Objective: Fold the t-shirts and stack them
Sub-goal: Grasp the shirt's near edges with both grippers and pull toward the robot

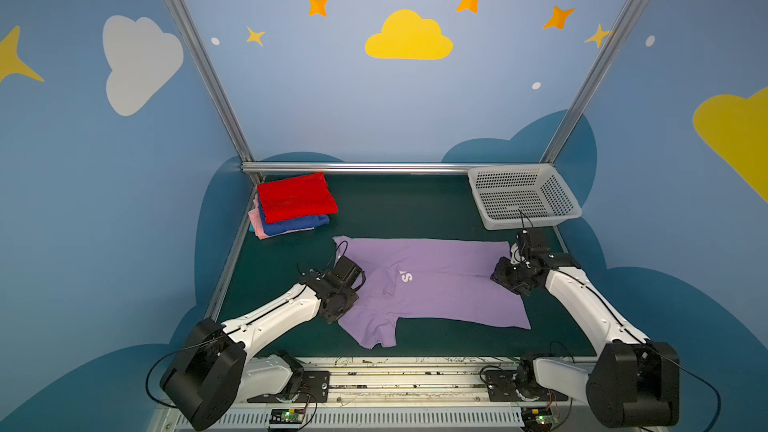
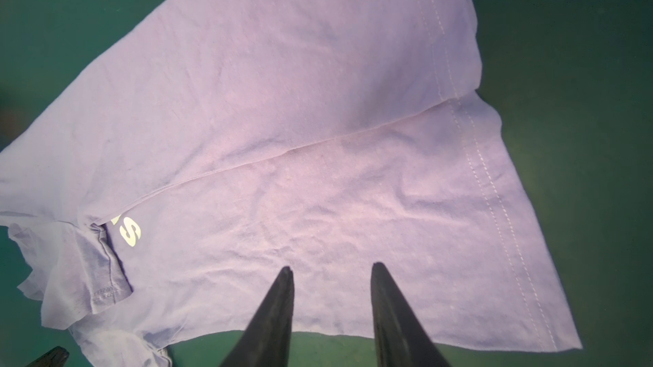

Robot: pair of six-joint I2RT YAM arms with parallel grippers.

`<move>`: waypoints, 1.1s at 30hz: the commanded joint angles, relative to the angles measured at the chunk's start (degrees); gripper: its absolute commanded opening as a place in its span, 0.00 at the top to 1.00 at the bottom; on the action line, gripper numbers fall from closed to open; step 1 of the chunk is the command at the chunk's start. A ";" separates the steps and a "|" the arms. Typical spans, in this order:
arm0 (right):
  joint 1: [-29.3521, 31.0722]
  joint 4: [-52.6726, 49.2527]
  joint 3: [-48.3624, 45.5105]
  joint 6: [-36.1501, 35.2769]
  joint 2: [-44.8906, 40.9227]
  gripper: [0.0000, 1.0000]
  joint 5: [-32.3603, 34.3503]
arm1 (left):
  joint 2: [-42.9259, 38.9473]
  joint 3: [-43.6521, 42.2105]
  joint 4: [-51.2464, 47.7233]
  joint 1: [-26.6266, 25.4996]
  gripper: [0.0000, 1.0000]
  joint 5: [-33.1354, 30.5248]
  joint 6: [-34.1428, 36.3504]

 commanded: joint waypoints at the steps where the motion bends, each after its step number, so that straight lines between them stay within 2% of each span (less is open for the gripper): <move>1: 0.53 -3.97 1.11 1.67 -0.56 0.58 2.26 | -3.13 -0.38 -3.39 -1.36 0.60 -1.10 -0.24; 2: 0.62 -5.16 1.06 2.20 -0.66 0.55 3.28 | -4.25 -0.11 -4.83 -2.18 0.50 -1.35 -0.11; 3: 0.64 -6.35 0.93 2.67 -0.90 0.51 3.97 | -5.35 0.23 -6.70 -3.17 0.45 -1.85 -0.19; 8: -0.46 -9.04 -2.30 5.68 -2.52 0.34 2.15 | -10.22 -1.73 -12.80 -9.72 0.41 -2.21 -2.95; 13: -1.43 -9.77 -6.27 8.88 -4.37 0.21 0.22 | -12.57 -8.91 -7.21 -13.81 0.41 0.46 -6.98; 20: -6.43 -11.09 -10.17 9.50 -6.55 0.18 0.95 | -13.00 -15.48 2.95 -13.93 0.41 0.42 -8.57; 27: -9.14 -15.96 -8.23 8.80 -9.22 0.16 7.68 | -14.28 -18.33 9.03 -12.51 0.40 -0.28 -7.89; 33: -9.83 -14.23 -12.77 15.09 -11.80 0.15 8.06 | -14.76 -18.94 11.62 -11.15 0.47 1.79 -6.24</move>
